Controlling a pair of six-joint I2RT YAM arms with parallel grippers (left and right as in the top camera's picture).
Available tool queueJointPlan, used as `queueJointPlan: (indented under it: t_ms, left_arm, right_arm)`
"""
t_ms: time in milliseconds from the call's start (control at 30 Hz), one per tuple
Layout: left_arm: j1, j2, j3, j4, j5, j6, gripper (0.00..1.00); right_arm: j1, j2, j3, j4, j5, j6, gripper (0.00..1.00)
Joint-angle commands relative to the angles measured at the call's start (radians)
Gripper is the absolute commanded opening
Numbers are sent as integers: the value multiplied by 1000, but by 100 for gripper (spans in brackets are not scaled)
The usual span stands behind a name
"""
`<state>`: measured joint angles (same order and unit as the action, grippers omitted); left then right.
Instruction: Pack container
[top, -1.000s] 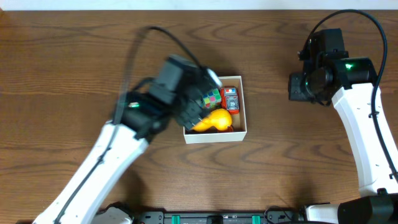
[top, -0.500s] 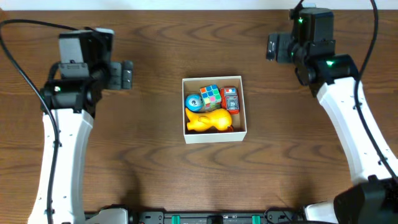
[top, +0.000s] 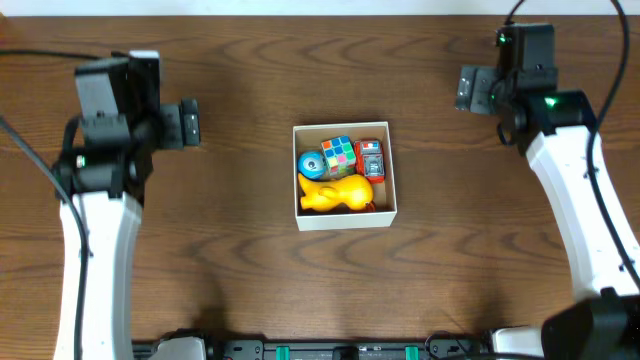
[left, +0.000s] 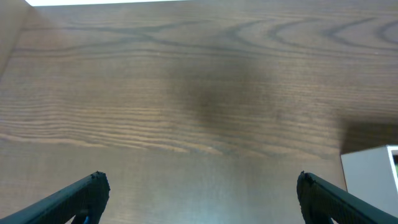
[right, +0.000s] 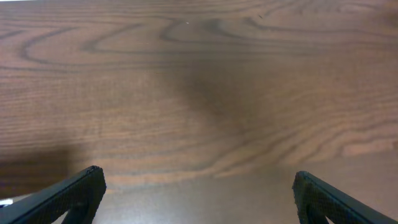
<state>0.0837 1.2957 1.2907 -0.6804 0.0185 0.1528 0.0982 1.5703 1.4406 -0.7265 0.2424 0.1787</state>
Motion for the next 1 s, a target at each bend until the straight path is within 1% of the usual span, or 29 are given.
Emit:
queueJointPlan:
  t_ms: [0, 133, 233, 300, 400, 467, 533, 667, 967]
  left_arm:
    - [-16, -115, -112, 28, -4, -17, 98]
    - [-73, -288, -298, 98, -4, -16, 98]
    - [-124, -423, -418, 108, -5, -16, 98]
    - [-154, -510, -479, 95, -5, -16, 98]
    - [-178, -650, -562, 60, -5, -16, 98]
    - [-179, -723, -599, 53, -10, -16, 98]
    - [-179, -785, -631, 52, -44, -16, 98]
    - [-179, -838, -659, 51, -64, -16, 98]
    - [-179, -820, -659, 49, -64, -16, 98]
  right_arm:
    - [-2, -137, -99, 18, -4, 34, 99]
    - [2, -325, -310, 94, -3, 34, 99]
    - [2, -497, -481, 133, 0, 40, 99]
    - [2, -611, -579, 128, 16, 54, 99]
    - [2, -769, -700, 112, 24, 68, 99]
    - [2, -861, -758, 137, 24, 80, 99]
    - [1, -929, -797, 147, 40, 79, 99]
    - [0, -984, -834, 134, 45, 79, 99]
    - [0, -982, -834, 66, 45, 79, 99]
